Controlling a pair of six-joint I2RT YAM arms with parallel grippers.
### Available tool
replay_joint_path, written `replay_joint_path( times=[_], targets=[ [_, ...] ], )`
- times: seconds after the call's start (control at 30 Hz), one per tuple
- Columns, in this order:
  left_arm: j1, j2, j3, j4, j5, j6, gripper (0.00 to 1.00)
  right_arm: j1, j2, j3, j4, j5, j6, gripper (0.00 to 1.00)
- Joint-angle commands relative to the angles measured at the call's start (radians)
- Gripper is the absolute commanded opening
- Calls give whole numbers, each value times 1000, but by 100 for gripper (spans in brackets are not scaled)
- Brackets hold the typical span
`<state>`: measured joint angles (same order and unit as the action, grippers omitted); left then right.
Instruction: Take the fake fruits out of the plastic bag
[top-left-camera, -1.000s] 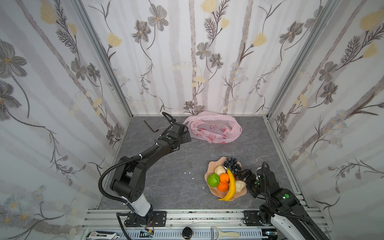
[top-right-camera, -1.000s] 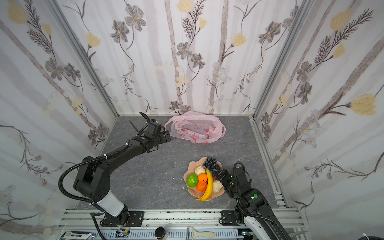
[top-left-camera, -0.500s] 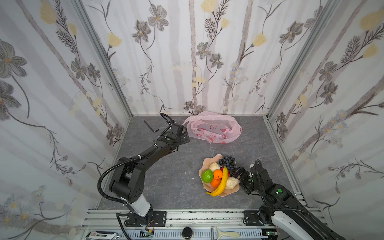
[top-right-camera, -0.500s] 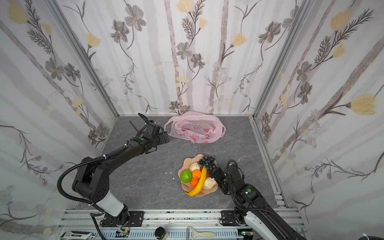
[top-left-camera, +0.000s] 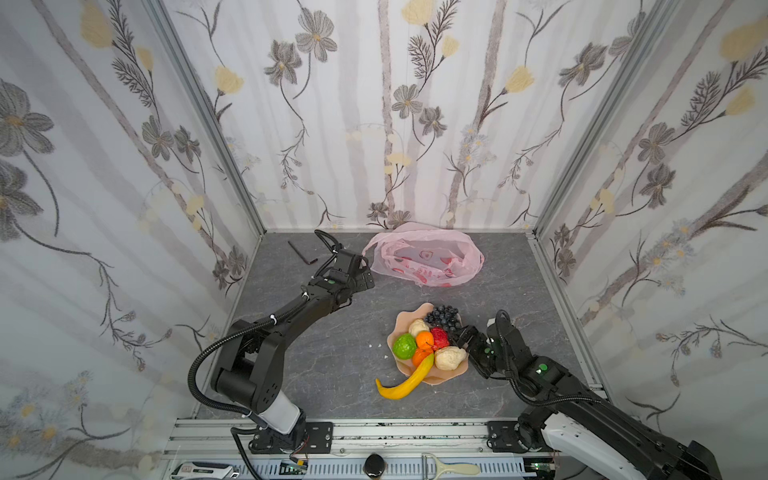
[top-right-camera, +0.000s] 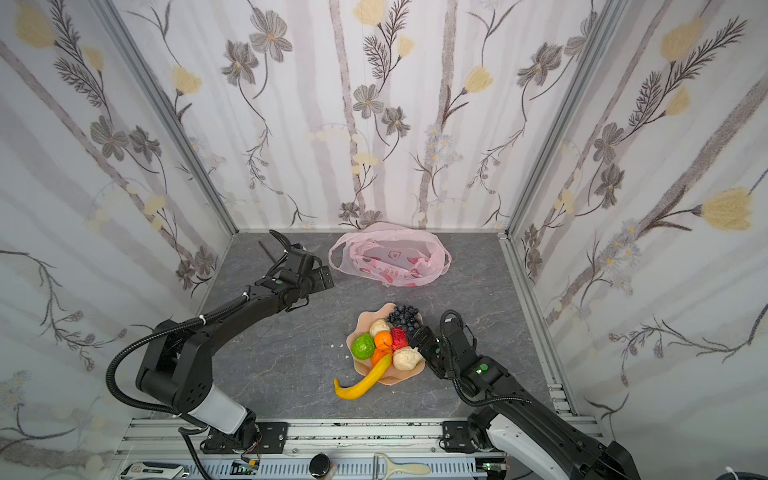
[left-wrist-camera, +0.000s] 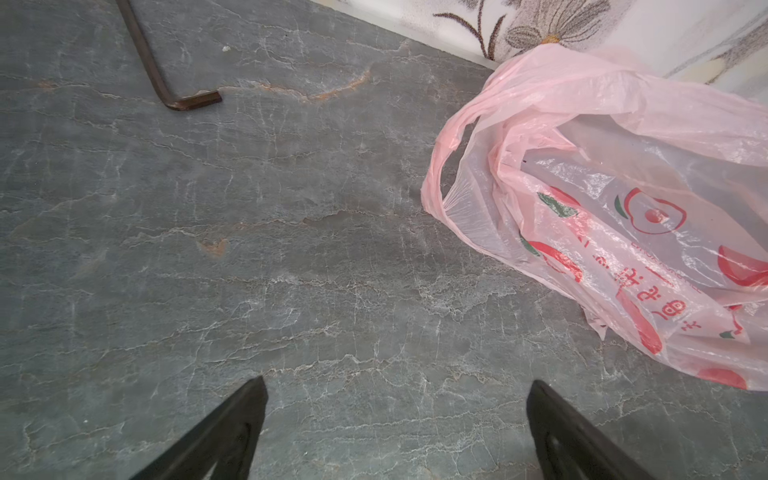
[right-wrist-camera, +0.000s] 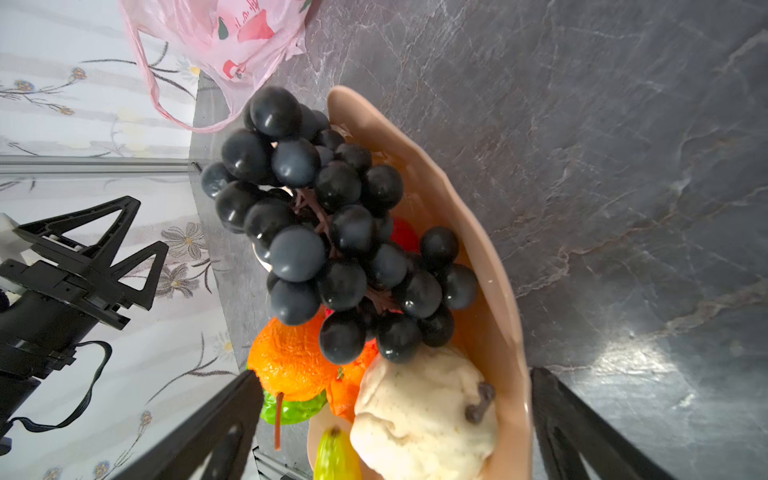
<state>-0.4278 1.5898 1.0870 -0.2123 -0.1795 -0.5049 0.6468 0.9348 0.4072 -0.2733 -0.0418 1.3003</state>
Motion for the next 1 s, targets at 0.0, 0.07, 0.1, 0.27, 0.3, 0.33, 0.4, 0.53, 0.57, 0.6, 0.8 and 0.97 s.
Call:
replay_joint_path(
  times=[0.0, 0.07, 0.1, 0.27, 0.3, 0.33, 0.4, 0.53, 0.57, 0.6, 0.8, 0.97],
  targets=[
    [1, -13, -7, 22, -9, -2, 100, 1, -12, 13, 4, 38, -8, 100],
    [3, -14, -10, 22, -2, -2, 100, 2, -28, 20, -27, 56, -20, 100],
    [1, -19, -12, 22, 2, -1, 99, 1, -36, 26, -49, 70, -30, 100],
    [-1, -73, -49, 18, 27, 3, 96, -1, -56, 90, -172, 141, -124, 100],
    [-2, -94, -64, 15, 33, 3, 95, 0, -57, 112, -207, 162, -150, 100],
    [-5, -118, -78, 7, 40, 5, 94, -1, -60, 133, -239, 181, -172, 100],
    [-23, -163, -103, -31, 46, 6, 93, -1, -71, 167, -273, 203, -219, 100],
    [-106, -262, -148, -171, 47, -5, 92, 0, -71, 231, -299, 215, -327, 100],
    [-133, -284, -155, -203, 52, -11, 92, 0, -67, 243, -303, 215, -351, 100],
    [-164, -309, -163, -237, 58, -22, 92, 1, -63, 252, -300, 212, -383, 99],
    [-392, -325, -135, -422, 116, -64, 90, -1, -28, 293, -269, 236, -486, 100],
    [-571, -327, -138, -525, 205, -71, 88, -5, -38, 303, -247, 249, -524, 100]
  ],
)
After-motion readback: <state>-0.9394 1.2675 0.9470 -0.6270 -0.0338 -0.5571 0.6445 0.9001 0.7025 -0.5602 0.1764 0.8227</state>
